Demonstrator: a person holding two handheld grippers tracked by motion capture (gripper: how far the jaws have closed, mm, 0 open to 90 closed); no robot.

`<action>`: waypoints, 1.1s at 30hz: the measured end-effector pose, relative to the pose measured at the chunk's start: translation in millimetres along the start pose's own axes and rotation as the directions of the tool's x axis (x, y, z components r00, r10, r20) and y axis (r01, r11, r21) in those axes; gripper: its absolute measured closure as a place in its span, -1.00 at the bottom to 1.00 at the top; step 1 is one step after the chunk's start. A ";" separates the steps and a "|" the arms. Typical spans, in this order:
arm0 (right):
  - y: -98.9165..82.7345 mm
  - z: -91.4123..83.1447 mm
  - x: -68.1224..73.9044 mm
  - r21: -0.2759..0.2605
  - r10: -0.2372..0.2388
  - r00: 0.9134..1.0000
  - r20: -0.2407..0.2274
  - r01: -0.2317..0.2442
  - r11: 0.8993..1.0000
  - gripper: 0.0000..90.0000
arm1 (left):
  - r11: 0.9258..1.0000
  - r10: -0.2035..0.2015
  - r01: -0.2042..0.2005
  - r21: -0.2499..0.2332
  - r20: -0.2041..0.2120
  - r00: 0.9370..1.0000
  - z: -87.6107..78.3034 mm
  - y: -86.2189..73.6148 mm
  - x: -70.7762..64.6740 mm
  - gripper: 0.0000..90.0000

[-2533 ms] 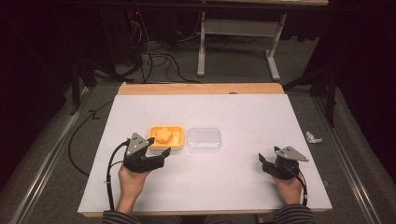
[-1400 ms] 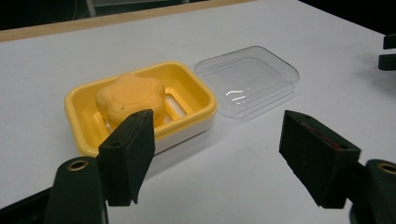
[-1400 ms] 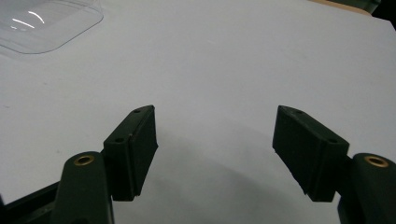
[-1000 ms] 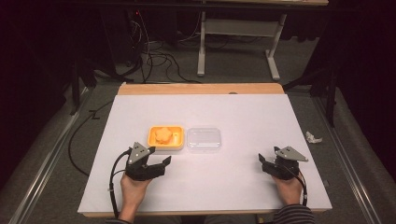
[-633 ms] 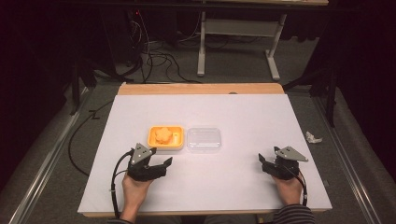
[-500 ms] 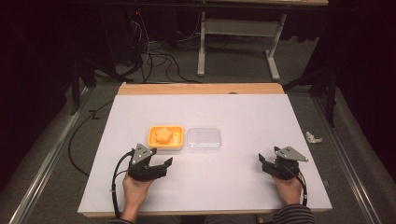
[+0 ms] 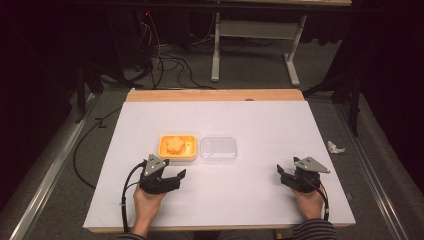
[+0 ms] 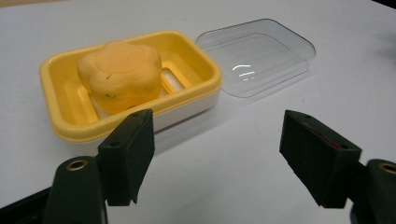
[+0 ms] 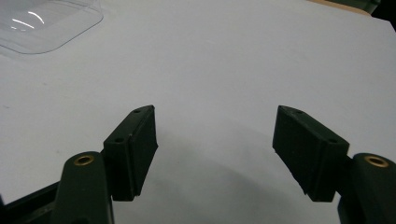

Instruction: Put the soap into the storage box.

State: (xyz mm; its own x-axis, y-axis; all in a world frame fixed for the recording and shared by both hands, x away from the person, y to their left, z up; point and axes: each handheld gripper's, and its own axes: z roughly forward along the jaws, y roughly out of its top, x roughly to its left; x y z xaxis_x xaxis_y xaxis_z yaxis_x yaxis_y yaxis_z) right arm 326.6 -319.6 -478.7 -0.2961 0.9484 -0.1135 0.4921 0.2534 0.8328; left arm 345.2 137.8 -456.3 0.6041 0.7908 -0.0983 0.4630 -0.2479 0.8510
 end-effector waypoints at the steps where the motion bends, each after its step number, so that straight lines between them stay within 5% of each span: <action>1: 0.0 0.0 0.0 0.000 0.000 1.000 0.000 0.000 1.000 -0.31 | 1.000 0.004 -0.004 0.002 -0.002 1.000 0.5 -0.1 -0.1 -0.40; 33: 0.0 0.0 0.0 0.003 -0.001 1.000 0.000 0.001 1.000 -0.31 | 0.998 0.046 -0.046 0.049 -0.002 0.999 22.2 -5.9 -5.0 -0.41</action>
State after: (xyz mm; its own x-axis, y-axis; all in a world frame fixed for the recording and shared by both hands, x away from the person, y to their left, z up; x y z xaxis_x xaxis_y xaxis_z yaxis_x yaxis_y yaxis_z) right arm 326.6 -319.6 -478.7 -0.2961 0.9483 -0.1143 0.4945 0.2545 0.8311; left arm 353.8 122.9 -472.2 0.6232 0.7799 -0.0582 0.4665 -0.3110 0.8280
